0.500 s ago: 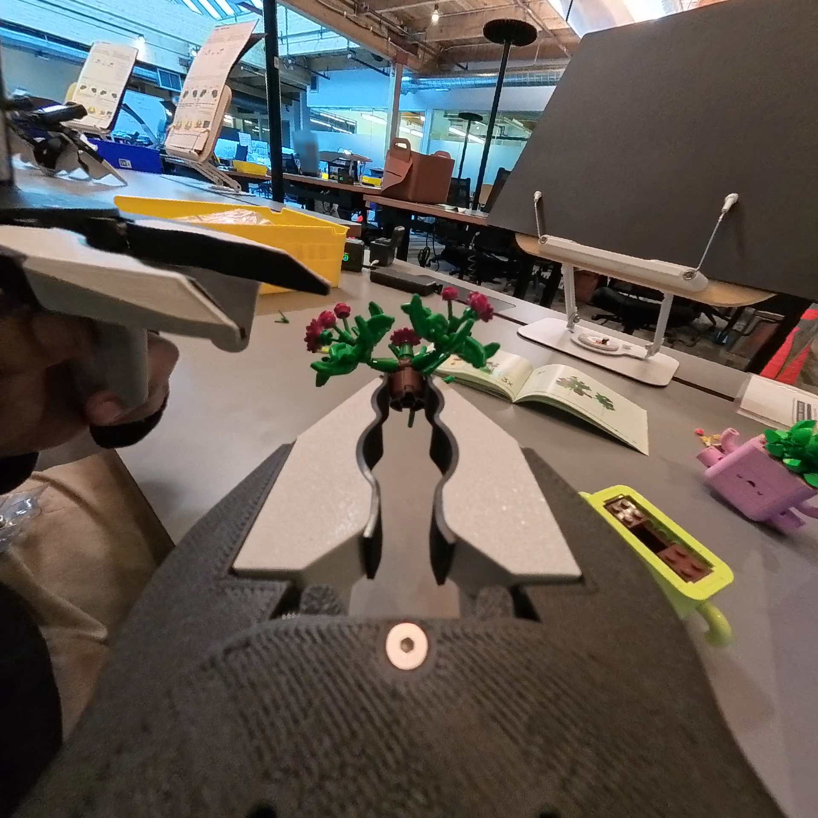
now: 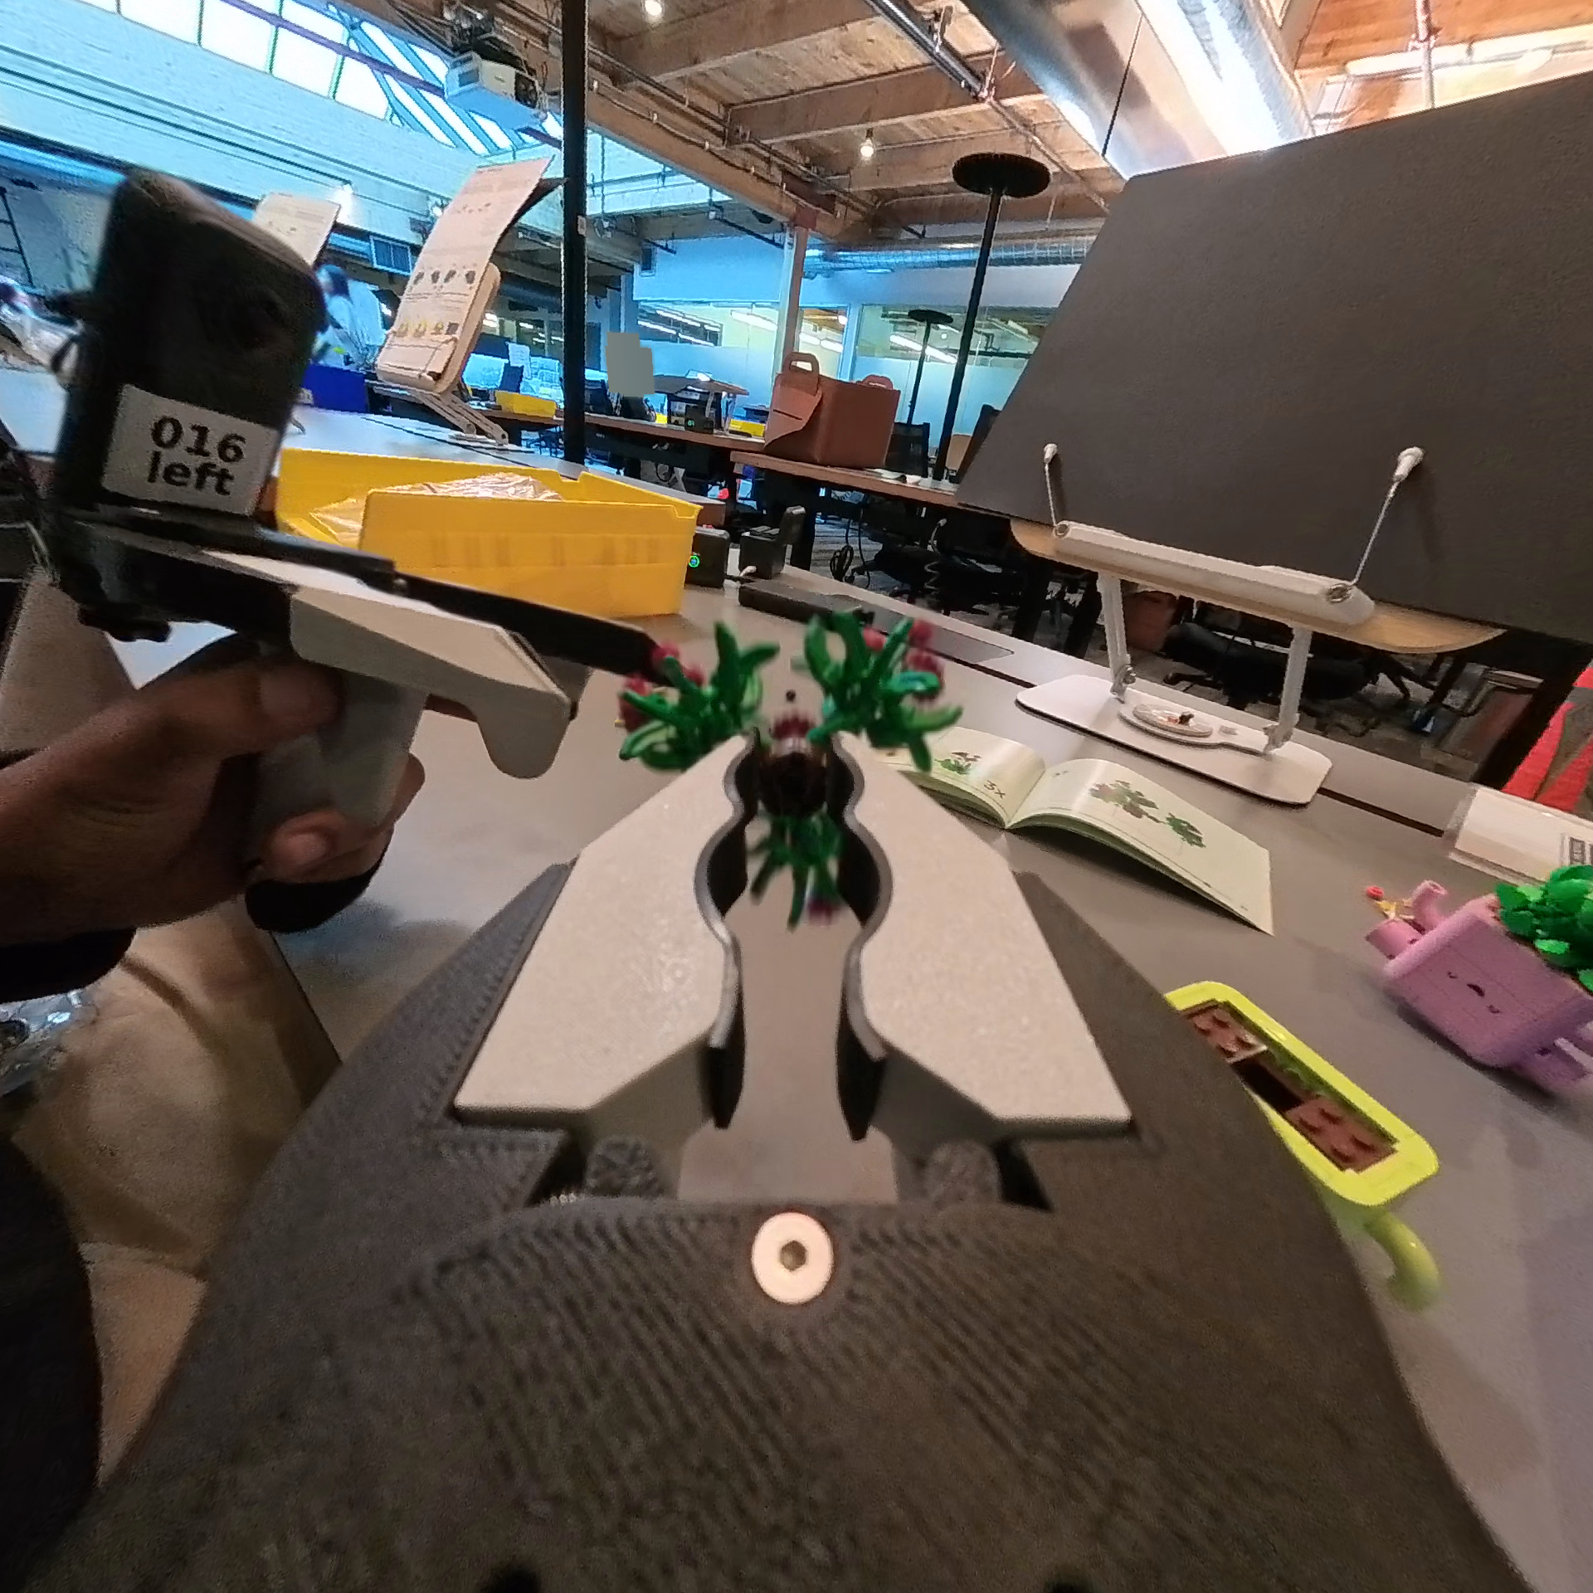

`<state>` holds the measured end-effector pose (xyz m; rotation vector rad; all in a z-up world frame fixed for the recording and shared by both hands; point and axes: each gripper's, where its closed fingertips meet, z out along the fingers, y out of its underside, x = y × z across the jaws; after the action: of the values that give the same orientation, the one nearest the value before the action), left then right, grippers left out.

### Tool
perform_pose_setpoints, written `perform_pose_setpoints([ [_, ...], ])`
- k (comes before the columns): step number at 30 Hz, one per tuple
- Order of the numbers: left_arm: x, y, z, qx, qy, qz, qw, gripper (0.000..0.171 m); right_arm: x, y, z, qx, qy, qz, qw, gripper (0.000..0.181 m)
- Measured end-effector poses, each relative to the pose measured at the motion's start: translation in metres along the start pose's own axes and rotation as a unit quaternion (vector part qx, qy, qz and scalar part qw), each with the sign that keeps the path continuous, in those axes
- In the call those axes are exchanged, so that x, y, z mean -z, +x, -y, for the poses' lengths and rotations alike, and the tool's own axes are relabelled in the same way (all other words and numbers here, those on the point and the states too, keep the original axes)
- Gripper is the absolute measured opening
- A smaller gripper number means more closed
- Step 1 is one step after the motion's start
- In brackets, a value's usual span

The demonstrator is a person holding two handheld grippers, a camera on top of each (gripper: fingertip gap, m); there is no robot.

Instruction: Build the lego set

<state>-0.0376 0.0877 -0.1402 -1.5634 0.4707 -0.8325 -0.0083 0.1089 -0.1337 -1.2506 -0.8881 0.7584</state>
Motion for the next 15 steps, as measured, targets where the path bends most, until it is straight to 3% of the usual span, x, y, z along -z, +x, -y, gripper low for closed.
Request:
perform_pose_setpoints([
  [2, -0.001, -0.002, -0.003, 0.009, -0.001, -0.001, 1.000, 0.062, 0.001, 0.001, 0.001, -0.006, 0.005, 0.000, 1.000, 0.011],
  [3, -0.001, -0.003, -0.004, 0.012, -0.002, -0.001, 1.000, 0.062, 0.001, 0.002, 0.002, -0.010, 0.008, 0.001, 1.000, 0.000],
  [11, -0.002, -0.008, -0.007, 0.034, -0.004, 0.001, 0.999, 0.062, 0.000, 0.011, -0.001, -0.024, -0.001, -0.019, 1.000, 0.000],
  [15, -0.002, -0.011, -0.007, 0.045, -0.004, 0.000, 0.999, 0.062, 0.008, 0.032, -0.001, -0.004, -0.006, -0.051, 0.999, 0.000],
])
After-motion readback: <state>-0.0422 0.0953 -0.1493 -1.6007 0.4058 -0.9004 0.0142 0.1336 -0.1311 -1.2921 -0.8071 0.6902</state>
